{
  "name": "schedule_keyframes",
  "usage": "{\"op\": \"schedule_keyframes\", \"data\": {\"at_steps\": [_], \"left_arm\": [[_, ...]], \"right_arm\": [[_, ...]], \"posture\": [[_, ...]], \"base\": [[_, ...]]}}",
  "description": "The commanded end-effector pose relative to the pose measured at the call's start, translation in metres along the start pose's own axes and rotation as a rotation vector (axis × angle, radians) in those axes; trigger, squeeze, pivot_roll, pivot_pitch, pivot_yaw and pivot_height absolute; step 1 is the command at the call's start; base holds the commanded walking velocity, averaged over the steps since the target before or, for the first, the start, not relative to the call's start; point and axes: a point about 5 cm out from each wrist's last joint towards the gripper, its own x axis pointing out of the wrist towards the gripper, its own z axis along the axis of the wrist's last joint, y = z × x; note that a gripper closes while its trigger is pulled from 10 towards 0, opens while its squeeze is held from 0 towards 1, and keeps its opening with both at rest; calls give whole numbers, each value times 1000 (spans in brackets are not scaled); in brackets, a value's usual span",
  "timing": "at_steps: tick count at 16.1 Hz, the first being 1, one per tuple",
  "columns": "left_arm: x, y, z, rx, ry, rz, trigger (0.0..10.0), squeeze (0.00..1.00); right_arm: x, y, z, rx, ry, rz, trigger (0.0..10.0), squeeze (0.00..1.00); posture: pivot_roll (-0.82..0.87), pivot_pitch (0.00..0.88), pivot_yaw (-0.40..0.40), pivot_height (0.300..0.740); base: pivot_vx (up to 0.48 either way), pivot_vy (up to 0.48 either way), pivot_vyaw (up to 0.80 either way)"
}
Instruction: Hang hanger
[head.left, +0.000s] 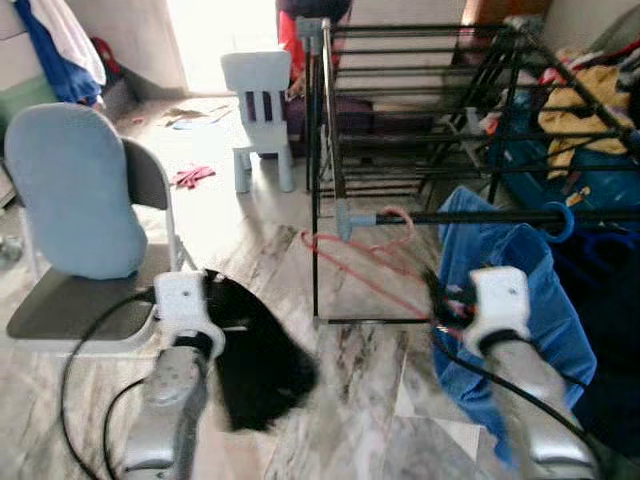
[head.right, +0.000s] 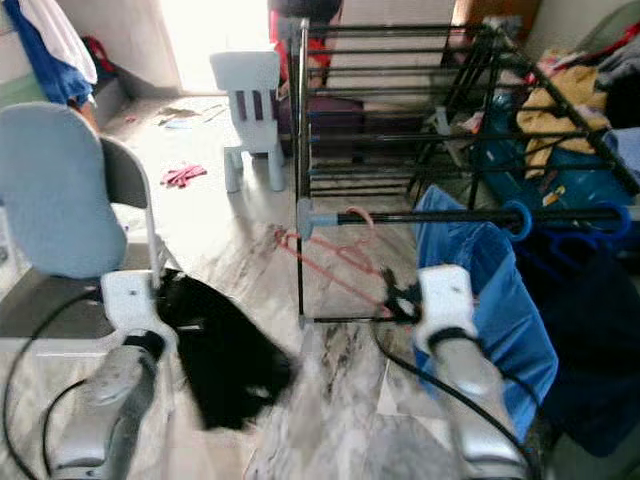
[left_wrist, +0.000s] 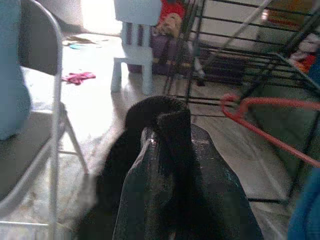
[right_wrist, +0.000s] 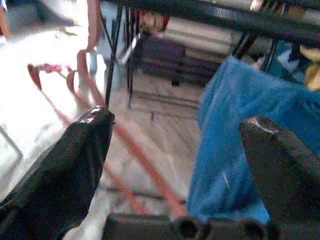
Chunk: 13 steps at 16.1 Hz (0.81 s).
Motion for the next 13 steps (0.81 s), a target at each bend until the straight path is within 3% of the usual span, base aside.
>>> {"op": "schedule_keyframes", "data": {"at_steps": [1, 4, 7, 10, 13], "left_arm": [[0, 3, 9, 17, -31, 0, 10000, 0], [2, 1, 9, 19, -28, -10, 10000, 0], [2, -1, 11, 39, -32, -43, 10000, 0], [0, 0, 12, 47, -39, -54, 10000, 0], [-2, -3, 11, 58, -38, -79, 10000, 0]], "right_arm": [[1, -1, 4, -15, -5, 30, 10000, 0], [8, -11, 3, -91, 45, 64, 10000, 0], [20, -14, 3, -191, 77, 183, 10000, 0], [29, -18, 16, -164, 26, 188, 10000, 0], [27, -10, 12, -150, 26, 199, 10000, 0]], "posture": [[-85, 0, 5, 740], [-87, 0, 8, 740], [-81, 0, 10, 740], [-72, 0, 3, 740], [-68, 0, 4, 740]], "base": [[0, 0, 0], [0, 0, 0], [0, 0, 0], [0, 0, 0], [372, 0, 0]]}}
